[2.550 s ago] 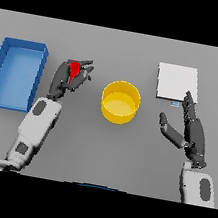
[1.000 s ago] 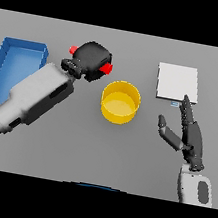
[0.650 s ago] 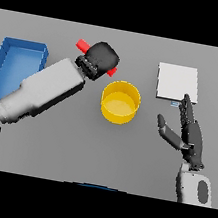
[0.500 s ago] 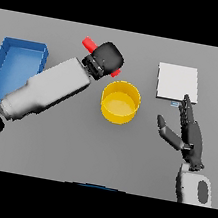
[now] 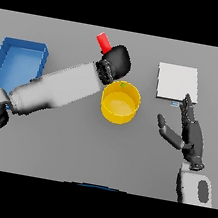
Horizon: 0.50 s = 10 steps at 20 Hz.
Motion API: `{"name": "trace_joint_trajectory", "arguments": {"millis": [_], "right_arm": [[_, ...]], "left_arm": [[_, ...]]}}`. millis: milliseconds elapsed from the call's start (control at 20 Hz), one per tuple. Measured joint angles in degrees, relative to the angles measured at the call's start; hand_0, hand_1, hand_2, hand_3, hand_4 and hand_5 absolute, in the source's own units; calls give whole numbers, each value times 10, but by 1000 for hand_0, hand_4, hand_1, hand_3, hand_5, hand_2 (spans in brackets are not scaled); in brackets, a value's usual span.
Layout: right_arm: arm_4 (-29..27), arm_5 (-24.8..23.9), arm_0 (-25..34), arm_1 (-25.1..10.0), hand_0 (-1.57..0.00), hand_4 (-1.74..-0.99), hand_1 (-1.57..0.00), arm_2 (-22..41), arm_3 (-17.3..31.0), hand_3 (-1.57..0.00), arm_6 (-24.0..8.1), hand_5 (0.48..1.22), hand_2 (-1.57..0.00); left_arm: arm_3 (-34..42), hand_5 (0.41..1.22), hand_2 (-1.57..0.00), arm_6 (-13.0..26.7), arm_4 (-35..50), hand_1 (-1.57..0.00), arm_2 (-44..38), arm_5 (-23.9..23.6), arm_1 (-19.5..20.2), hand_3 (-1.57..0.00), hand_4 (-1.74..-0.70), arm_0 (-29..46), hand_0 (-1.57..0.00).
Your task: Pick up the red beaker and tilt it to pour out 1 green nut into yellow bowl. Pick up the yellow bowl and place it on the metallic measuring scale.
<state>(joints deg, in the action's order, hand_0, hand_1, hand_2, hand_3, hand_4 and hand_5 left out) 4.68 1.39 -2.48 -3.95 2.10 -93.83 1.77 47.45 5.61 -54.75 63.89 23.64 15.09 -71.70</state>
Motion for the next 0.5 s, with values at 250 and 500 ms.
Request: {"name": "trace_joint_trajectory", "arguments": {"millis": [250,500], "right_arm": [[7,-2,-1,-4,1,-1280,1,0,1,1,-4,601,1],[24,-10,-3,1,1,-1268,1,8,7,1,15,589,1]], "left_arm": [[-19,1221,-1571,-19,-19,-1571,62,22,-19,-1563,-1740,-37,-1571],[-32,1221,-1571,-24,-28,-1571,107,38,-29,-1568,-1741,-60,-1571]]}}
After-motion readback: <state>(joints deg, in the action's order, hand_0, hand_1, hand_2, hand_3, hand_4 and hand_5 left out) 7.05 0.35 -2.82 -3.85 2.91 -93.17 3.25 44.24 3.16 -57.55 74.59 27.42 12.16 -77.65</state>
